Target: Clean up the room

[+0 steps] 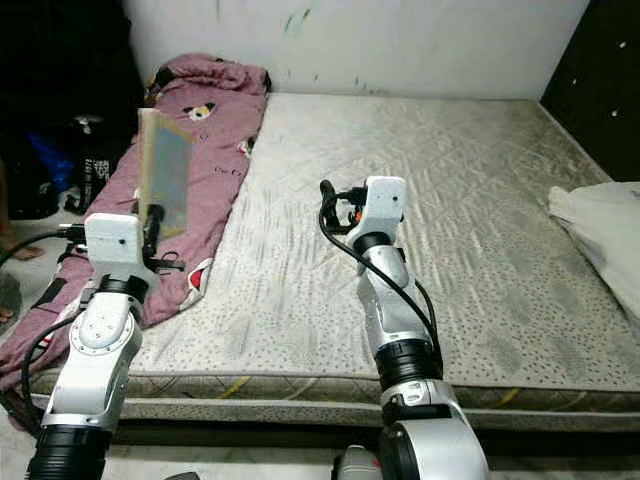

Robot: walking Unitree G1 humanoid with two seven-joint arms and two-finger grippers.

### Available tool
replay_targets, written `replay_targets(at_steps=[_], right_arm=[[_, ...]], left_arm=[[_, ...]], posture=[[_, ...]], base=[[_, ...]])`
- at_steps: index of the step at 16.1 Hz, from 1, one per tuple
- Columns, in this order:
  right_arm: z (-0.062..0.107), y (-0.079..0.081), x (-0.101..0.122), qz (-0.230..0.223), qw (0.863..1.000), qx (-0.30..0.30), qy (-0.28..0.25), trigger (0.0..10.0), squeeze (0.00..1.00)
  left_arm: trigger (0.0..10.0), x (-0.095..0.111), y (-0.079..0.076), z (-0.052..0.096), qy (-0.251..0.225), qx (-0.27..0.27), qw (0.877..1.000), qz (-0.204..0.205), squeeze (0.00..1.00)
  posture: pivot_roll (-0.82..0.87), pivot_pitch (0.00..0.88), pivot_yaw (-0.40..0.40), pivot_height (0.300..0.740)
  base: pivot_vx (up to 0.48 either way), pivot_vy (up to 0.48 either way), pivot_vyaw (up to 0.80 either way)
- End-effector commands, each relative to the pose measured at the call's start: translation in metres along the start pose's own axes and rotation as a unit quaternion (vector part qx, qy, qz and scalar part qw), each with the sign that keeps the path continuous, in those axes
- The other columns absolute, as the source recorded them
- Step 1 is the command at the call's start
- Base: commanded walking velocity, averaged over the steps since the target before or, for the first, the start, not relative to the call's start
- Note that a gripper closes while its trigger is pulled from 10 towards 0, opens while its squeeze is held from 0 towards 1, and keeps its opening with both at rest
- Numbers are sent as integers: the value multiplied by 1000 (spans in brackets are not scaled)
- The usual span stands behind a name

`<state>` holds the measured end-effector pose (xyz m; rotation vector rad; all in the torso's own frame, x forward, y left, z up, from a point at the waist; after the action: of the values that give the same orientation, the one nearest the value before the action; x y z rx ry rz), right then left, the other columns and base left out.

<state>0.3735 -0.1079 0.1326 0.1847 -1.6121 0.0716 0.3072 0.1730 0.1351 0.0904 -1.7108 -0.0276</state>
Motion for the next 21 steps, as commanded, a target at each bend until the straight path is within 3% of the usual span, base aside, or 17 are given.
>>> replay_targets(at_steps=[1, 16, 21], right_arm=[[-1, 0, 0, -6, 1000, 1, 5, 10000, 0], [-2, 5, 2, 13, 1000, 23, -3, 10000, 0], [-3, 5, 4, 19, 999, 26, -5, 10000, 0]], left_arm=[[10000, 12, -3, -7, -21, -5, 1000, 8, 0], [10000, 13, -8, -4, -27, -1, 999, 18, 0], [10000, 13, -7, -4, -35, 14, 999, 29, 0]], posture=[[-49, 0, -5, 740], [-48, 0, -26, 740], [-48, 0, -35, 740]], base=[[0, 0, -800], [0, -322, -53], [0, 0, 0]])
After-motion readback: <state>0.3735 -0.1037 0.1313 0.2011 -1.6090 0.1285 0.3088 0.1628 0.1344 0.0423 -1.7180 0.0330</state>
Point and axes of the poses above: a point about 5 cm out from each wrist's last joint towards the gripper, its own z axis pointing back from the gripper into the wrist, its own x axis along the axis of the wrist's last joint, y = z × x, the point moved 2 cm from there along -z, pointing out of the wrist towards the gripper, and after that the axes turned 5 degrees about z, right-handed, at the moved point
